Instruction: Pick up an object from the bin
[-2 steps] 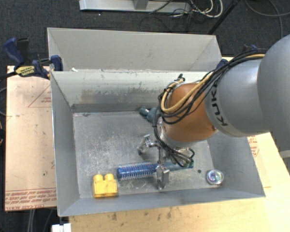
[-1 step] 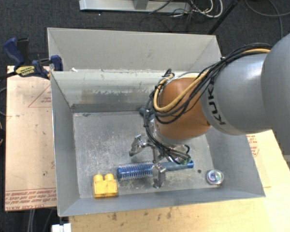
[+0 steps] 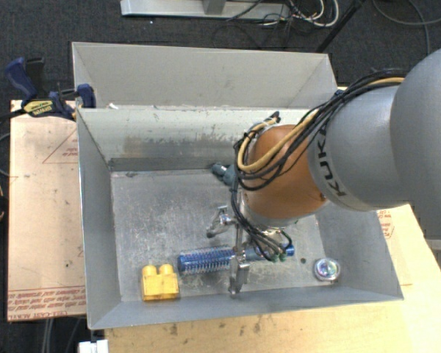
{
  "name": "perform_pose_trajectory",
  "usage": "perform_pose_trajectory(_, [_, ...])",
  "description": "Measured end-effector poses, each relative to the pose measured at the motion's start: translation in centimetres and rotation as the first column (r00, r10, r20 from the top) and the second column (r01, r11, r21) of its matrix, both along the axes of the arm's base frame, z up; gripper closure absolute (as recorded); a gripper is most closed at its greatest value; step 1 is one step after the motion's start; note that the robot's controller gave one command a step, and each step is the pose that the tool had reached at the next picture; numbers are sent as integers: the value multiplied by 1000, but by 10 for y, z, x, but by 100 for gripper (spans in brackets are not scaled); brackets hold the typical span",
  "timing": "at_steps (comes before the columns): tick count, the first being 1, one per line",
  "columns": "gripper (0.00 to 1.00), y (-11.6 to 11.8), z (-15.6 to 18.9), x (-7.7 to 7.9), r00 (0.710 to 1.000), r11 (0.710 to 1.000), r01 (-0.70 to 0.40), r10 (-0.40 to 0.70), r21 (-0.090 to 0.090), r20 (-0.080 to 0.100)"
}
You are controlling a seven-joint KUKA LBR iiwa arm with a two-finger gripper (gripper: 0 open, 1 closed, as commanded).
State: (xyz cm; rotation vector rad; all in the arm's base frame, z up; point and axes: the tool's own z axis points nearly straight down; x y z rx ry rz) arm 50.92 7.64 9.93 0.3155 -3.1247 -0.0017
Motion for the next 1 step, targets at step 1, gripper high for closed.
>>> perform_pose_trajectory(1, [0,15,-28,24,997,997,75,-75,1,4])
